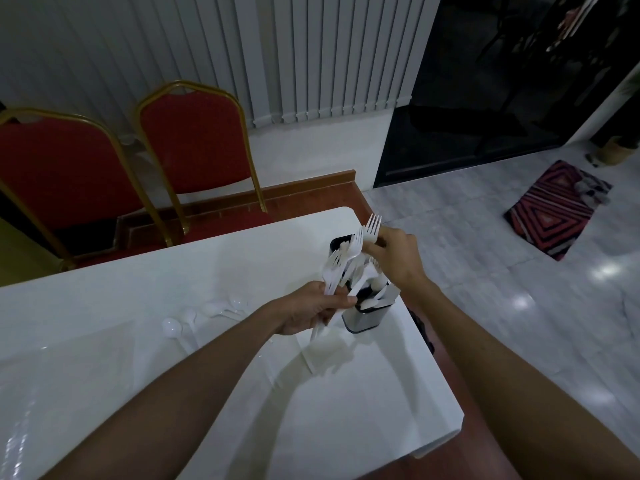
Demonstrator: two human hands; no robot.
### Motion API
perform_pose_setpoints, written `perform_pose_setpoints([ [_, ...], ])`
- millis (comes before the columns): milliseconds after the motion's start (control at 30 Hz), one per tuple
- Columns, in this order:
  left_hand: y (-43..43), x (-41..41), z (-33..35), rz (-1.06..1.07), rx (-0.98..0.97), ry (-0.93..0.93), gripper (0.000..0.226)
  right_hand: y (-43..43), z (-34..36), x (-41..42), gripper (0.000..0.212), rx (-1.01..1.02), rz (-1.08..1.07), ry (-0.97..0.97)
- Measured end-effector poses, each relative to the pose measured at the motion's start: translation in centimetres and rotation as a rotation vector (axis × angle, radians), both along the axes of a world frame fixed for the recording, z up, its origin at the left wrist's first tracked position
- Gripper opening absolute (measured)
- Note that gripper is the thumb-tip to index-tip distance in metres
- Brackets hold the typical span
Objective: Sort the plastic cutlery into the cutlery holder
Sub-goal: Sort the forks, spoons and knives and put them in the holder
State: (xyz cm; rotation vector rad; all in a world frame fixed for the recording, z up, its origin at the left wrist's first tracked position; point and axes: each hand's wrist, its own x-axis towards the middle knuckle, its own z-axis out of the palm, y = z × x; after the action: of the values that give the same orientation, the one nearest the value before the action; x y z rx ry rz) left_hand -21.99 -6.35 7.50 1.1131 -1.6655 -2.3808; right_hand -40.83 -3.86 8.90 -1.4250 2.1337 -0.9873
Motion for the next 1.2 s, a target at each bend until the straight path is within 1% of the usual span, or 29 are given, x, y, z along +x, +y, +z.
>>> perform_pose_setpoints([
  [100,-0.4,1.2,-1.0,0.027,-0.001,-0.042,0.035,0.0,0.2,-0.5,0.012,-0.008,0.003,-0.026],
  [200,-0.6,2.2,-1.8,-0.009,-0.047,-0.101,0.036,0.2,-0.2,-0.5,0.017,0.01,0.031,-0.017],
  [333,-0.4,2.9,-1.9,-0.09,-0.169,-0.219,0.025,0.3,-1.0,-0.5,0.02,0.054,0.037,0.027],
  [433,-0.4,3.7,-2.2,-0.118,-0.272,-0.287,0.015,0.2,-0.6,-0.7,0.017,0.024,0.035,0.041],
  [500,-0.4,4.2,-2.4,-0.095,-0.318,-0.317,0.013,0.0,-0.1,-0.8,0.015,-0.001,0.069,0.067],
  [633,-0.7,4.2,-3.1,0.019,-0.298,-0.236,0.013,-0.3,-0.6,-0.8,0.015,-0.025,0.165,0.086],
  [700,-0.8,3.8,-3.2,0.054,-0.262,-0.21,0.012,-0.3,-0.9,-0.7,0.018,0.003,0.216,0.149],
  [800,-0.9,3.2,-3.1,0.115,-0.2,-0.165,0.015,0.0,-1.0,-0.4,0.017,0.014,0.289,0.225],
  [867,-1.2,2.9,-3.3,0.152,-0.138,-0.115,0.018,0.2,-1.3,-0.5,0.015,0.001,0.239,0.233],
  [967,-1.5,2.6,-3.5,0.185,-0.063,-0.076,0.015,0.5,-1.6,-0.7,0.016,-0.029,0.114,0.109],
  [1067,-1.7,2.4,-3.6,0.223,-0.067,-0.079,0.016,0.7,-2.0,-0.4,0.019,-0.004,0.112,0.125],
  [1200,-1.9,2.3,-3.8,0.263,-0.051,-0.071,0.017,0.4,-1.1,-0.8,0.013,-0.069,0.045,0.093],
])
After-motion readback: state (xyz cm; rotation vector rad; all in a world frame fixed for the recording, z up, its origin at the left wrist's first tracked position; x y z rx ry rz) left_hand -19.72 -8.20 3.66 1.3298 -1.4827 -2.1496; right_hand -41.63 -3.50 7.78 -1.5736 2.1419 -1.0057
